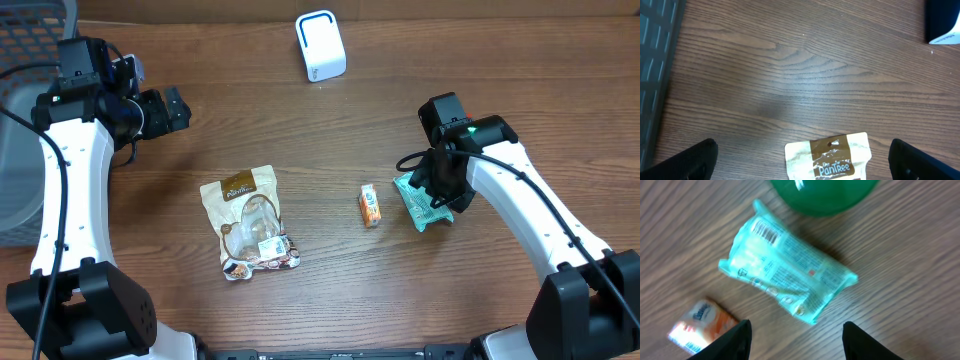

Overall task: Scan the item barcode
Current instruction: 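Carry the wipes pack right and set it on the table, release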

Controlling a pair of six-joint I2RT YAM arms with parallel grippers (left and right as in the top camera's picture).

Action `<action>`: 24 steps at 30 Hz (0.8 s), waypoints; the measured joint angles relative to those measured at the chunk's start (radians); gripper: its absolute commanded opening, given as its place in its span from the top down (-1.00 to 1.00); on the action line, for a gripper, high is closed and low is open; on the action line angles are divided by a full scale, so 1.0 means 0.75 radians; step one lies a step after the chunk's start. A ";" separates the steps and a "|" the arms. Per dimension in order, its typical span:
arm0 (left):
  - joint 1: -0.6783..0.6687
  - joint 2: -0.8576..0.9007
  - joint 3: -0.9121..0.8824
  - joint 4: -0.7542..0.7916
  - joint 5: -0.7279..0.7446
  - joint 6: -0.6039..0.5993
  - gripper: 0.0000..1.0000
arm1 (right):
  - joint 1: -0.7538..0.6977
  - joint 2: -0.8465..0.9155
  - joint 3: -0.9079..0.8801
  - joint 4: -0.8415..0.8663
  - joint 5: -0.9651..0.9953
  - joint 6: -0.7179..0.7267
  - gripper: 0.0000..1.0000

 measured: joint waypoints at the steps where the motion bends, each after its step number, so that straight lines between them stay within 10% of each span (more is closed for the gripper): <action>1: 0.000 0.000 0.000 0.000 0.000 0.000 -1.00 | 0.000 0.000 0.000 0.001 -0.032 -0.038 -0.18; 11: 0.000 0.000 0.000 0.000 0.000 0.000 -0.99 | 0.002 0.000 0.000 -0.007 -0.244 -0.287 0.16; 24: 0.000 0.000 0.000 0.000 0.000 0.000 -1.00 | 0.101 0.000 -0.001 0.080 -0.352 -0.459 0.02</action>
